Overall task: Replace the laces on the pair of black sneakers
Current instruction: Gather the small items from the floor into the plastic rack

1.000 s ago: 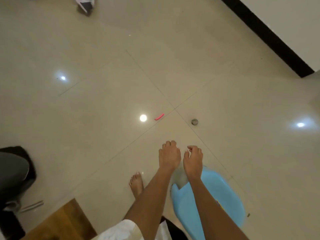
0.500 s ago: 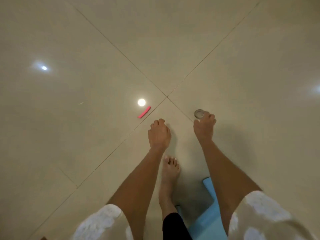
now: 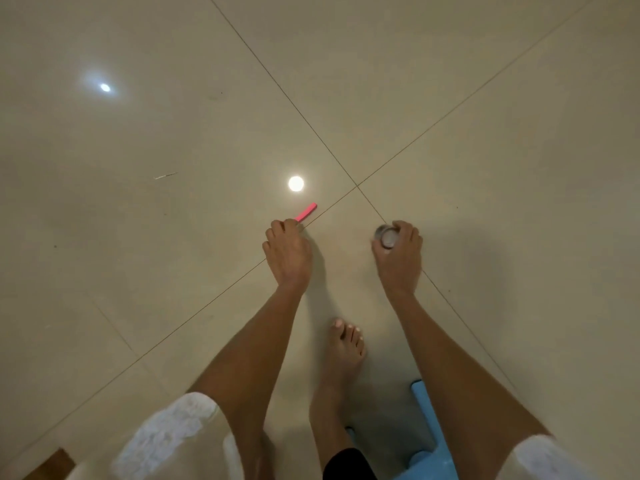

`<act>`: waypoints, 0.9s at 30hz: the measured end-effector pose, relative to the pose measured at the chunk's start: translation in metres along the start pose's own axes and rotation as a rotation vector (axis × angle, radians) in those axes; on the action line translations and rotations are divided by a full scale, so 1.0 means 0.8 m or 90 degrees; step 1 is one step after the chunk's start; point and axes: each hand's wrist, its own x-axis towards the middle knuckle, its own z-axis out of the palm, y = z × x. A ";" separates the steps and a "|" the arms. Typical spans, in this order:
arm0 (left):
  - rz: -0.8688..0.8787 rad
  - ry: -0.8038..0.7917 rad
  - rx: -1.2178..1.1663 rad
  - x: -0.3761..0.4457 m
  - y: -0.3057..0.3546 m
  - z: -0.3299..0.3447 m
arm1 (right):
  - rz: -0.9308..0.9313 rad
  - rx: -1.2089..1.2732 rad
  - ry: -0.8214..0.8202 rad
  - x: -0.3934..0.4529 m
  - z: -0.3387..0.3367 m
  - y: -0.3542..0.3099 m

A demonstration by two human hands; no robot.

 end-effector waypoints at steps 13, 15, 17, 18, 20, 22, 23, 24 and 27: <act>-0.039 -0.047 -0.195 0.009 -0.037 -0.029 | -0.137 0.034 -0.118 -0.070 0.024 -0.069; -0.143 -0.103 -0.391 -0.034 -0.058 -0.062 | -0.111 0.041 -0.178 -0.100 -0.001 -0.096; -0.214 -0.120 -0.469 -0.081 -0.080 -0.102 | -0.113 0.018 -0.221 -0.141 -0.028 -0.127; -0.238 -0.124 -0.493 -0.101 -0.088 -0.120 | -0.125 0.010 -0.237 -0.163 -0.038 -0.141; -0.286 -0.133 -0.533 -0.144 -0.113 -0.171 | -0.155 -0.006 -0.278 -0.216 -0.063 -0.183; -0.325 -0.137 -0.555 -0.188 -0.140 -0.219 | -0.171 -0.025 -0.324 -0.272 -0.087 -0.224; -0.346 -0.132 -0.567 -0.208 -0.151 -0.238 | -0.175 -0.032 -0.346 -0.297 -0.096 -0.238; -0.376 -0.117 -0.588 -0.233 -0.168 -0.260 | -0.188 -0.044 -0.369 -0.328 -0.108 -0.256; -0.478 -0.070 -0.637 -0.296 -0.210 -0.310 | -0.214 -0.072 -0.415 -0.407 -0.136 -0.297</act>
